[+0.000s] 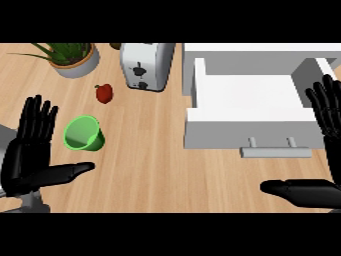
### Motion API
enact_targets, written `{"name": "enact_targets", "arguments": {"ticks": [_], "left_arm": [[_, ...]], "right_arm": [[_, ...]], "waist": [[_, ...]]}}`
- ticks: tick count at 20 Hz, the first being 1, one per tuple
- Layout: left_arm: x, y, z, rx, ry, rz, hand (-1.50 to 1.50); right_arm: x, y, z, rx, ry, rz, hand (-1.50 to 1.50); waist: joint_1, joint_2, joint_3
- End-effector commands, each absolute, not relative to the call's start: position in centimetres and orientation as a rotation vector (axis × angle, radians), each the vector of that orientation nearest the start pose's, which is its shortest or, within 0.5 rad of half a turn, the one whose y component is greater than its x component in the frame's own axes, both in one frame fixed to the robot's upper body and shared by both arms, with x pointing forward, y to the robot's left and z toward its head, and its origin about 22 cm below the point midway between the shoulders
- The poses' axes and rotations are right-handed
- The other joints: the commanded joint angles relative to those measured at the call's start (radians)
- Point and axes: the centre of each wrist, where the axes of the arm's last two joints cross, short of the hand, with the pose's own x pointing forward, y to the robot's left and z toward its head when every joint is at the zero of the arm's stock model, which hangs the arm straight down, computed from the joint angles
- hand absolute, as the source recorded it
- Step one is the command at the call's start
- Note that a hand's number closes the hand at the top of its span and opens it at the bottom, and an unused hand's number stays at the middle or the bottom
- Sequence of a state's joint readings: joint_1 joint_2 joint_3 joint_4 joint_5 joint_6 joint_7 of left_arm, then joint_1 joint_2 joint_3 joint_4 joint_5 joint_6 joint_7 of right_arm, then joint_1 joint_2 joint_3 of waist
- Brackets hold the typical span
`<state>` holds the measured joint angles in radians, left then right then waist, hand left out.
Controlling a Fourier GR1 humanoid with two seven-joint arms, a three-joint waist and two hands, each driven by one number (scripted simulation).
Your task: Pick up the cup, place it into the drawer and close the drawer
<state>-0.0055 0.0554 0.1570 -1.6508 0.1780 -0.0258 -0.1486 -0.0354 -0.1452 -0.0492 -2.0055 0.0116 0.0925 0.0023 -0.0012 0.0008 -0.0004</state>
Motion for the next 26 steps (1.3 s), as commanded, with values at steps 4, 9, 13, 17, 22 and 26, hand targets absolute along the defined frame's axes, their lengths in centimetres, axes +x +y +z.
{"name": "enact_targets", "arguments": {"ticks": [4,9,13,17,22,26], "left_arm": [[23.8,30.4,-1.9,0.148,-1.744,0.227,-1.5],[22.9,31.9,-5.8,0.177,-1.685,0.211,-1.5],[24.2,30.7,-8.0,0.224,-1.655,0.204,-1.5],[24.2,33.3,-9.8,0.207,-1.631,0.253,-1.5],[24.3,34.0,-12.4,0.203,-1.653,0.274,-1.5],[23.4,35.5,-13.5,0.213,-1.685,0.269,-1.5]], "right_arm": [[22.4,-27.4,10.3,-0.116,-2.046,0.221,-1.5],[23.0,-25.1,11.8,-0.079,-2.048,0.222,-1.5],[23.7,-25.0,12.4,-0.098,-2.028,0.224,-1.5],[22.8,-25.6,10.8,-0.082,-2.045,0.231,-1.5],[22.3,-26.8,10.4,-0.077,-2.029,0.212,-1.5],[21.2,-26.5,10.7,-0.061,-2.024,0.246,-1.5]], "waist": [[-0.002,0.0,0.0],[-0.001,0.0,0.0],[-0.001,0.0,0.0],[-0.003,0.0,0.0],[-0.005,0.0,0.0],[-0.007,0.0,0.0]]}}
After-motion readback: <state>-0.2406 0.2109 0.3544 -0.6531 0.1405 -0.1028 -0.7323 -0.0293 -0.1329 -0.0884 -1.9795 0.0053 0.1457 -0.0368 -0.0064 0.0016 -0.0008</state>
